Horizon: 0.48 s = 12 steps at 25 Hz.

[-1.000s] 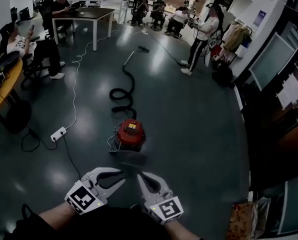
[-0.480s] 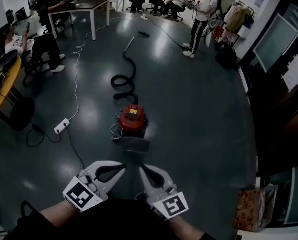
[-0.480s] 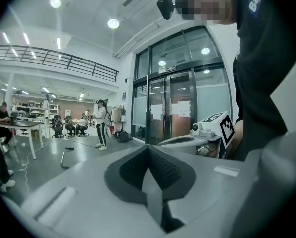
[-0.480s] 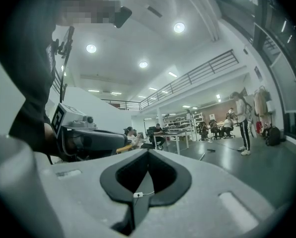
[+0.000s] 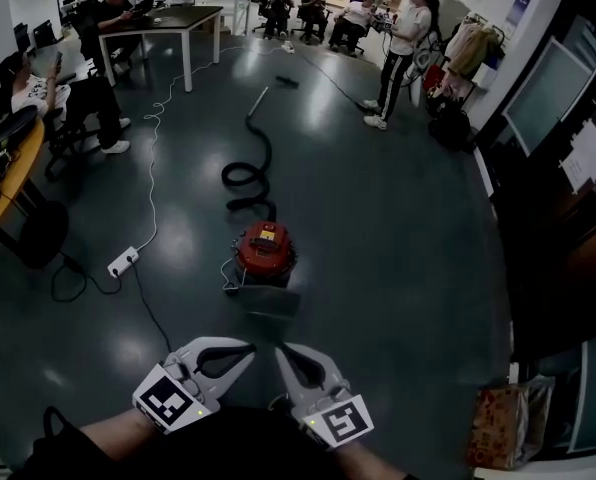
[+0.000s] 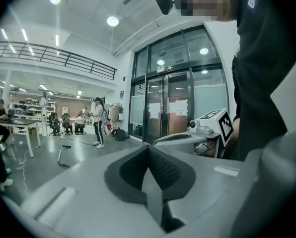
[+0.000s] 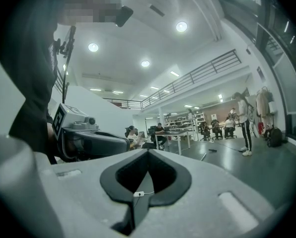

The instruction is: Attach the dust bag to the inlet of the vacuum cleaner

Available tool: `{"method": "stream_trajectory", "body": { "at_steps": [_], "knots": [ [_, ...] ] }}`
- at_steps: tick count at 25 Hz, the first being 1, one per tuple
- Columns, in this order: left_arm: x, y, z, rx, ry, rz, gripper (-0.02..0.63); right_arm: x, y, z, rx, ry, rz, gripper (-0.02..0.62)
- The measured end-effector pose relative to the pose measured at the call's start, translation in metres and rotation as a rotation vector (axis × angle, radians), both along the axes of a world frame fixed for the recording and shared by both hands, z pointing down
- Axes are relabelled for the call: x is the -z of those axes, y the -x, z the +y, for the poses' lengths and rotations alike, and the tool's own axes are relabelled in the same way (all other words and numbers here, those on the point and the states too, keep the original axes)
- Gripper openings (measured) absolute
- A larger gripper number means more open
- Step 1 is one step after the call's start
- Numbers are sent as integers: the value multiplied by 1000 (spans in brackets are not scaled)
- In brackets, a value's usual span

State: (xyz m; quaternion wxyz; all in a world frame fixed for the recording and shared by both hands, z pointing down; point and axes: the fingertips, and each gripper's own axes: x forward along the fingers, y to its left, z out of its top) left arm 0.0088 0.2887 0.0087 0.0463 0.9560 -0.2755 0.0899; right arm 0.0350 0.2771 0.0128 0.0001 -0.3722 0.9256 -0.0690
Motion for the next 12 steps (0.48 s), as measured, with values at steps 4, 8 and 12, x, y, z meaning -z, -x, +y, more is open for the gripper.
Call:
{"method": "stream_trajectory", "body": {
  "at_steps": [4,8,12],
  "knots": [
    [-2,1,2,-11,2,-13,0,-3,3,2,3,2,0,2],
    [-5,-1,5,-5,11,5,1,-4,5,4,15,9,-1,2],
    [-4,-4,5,-5,6,17,0,-4,6,4,15,8,-4,2]
  ]
}}
